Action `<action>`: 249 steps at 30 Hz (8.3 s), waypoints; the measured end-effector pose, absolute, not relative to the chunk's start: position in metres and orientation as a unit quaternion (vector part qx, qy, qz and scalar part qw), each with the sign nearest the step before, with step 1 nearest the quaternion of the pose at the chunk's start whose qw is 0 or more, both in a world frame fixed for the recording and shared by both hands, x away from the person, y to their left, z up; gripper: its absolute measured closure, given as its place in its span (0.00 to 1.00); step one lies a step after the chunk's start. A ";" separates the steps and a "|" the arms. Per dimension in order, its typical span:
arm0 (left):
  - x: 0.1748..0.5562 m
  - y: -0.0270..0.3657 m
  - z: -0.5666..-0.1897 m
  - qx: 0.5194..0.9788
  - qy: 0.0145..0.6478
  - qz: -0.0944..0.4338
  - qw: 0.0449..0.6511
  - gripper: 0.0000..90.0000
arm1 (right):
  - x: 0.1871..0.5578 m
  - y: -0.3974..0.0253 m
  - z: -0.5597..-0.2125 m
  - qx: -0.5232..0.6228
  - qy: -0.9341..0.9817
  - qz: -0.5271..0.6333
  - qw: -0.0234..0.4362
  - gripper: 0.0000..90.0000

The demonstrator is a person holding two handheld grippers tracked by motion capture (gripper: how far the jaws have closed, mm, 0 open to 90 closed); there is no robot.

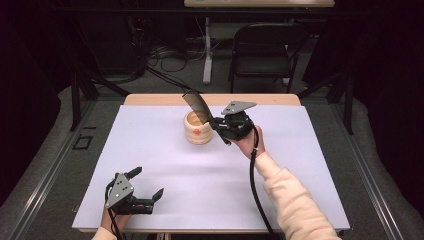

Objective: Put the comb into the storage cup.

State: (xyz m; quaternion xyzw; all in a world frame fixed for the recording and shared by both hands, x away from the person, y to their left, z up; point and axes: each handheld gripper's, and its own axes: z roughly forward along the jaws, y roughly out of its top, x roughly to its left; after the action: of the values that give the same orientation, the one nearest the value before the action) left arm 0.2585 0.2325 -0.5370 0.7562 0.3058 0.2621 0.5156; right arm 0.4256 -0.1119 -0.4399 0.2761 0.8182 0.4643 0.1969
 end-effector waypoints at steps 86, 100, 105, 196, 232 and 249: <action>0.259 0.233 -0.536 0.754 0.305 0.261 0.520 0.00 | 0.467 -0.083 -0.423 0.274 0.774 0.516 0.245 0.81; 0.259 0.233 -0.536 0.753 0.306 0.262 0.521 0.00 | 0.471 -0.081 -0.422 0.271 0.770 0.521 0.249 0.80; 0.259 0.233 -0.536 0.752 0.304 0.261 0.523 0.00 | 0.472 -0.080 -0.421 0.271 0.766 0.525 0.252 0.80; 0.259 0.233 -0.536 0.753 0.305 0.261 0.522 0.00 | 0.494 -0.053 -0.443 0.259 0.747 0.556 0.257 0.80; 0.258 0.233 -0.536 0.752 0.304 0.261 0.523 0.00 | 0.498 -0.044 -0.461 0.258 0.760 0.544 0.245 0.80; 0.258 0.234 -0.536 0.753 0.304 0.261 0.523 0.00 | 0.499 -0.045 -0.470 0.259 0.766 0.537 0.238 0.80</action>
State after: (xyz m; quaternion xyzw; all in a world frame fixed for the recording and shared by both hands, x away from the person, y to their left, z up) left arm 0.2583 0.2336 -0.5361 0.7526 0.3037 0.2614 0.5226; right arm 0.4989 -0.0450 -0.4700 0.2593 0.7664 0.5371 0.2383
